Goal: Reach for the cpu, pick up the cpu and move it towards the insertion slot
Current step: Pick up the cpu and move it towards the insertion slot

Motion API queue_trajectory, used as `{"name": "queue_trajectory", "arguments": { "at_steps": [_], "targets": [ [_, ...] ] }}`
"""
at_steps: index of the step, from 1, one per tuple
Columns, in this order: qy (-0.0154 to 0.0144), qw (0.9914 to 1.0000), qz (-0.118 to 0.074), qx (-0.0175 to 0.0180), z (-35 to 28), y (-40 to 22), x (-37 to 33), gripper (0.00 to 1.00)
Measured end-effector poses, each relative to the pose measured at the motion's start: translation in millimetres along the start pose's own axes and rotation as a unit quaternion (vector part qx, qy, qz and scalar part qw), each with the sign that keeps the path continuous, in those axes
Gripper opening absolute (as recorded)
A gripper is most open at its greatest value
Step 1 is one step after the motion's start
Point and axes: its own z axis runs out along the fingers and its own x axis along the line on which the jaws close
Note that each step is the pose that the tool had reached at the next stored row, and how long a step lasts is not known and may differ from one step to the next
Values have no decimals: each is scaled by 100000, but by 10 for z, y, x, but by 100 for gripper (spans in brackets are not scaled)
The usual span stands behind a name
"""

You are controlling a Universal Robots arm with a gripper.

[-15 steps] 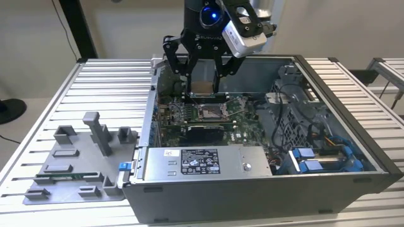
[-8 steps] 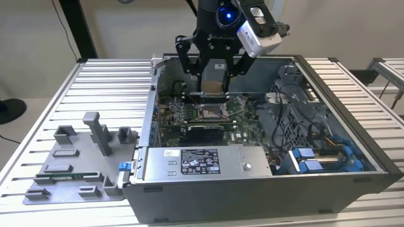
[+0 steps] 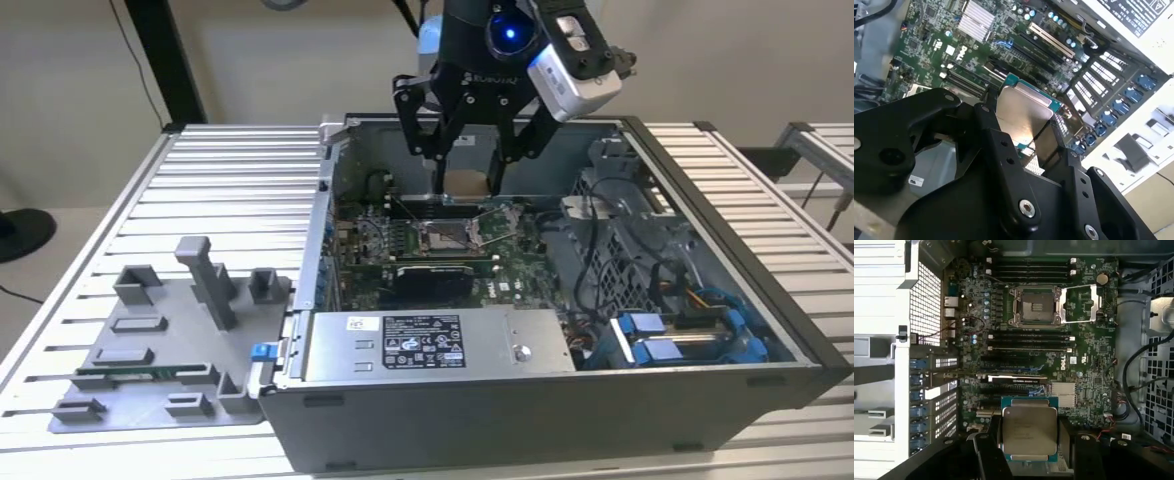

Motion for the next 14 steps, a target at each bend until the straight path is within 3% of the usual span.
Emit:
{"name": "queue_trajectory", "arguments": {
  "at_steps": [10,14],
  "targets": [
    [143,100000,6,3,-10,2,-244,0],
    [155,100000,7,1,-12,5,-299,0]
  ]
}}
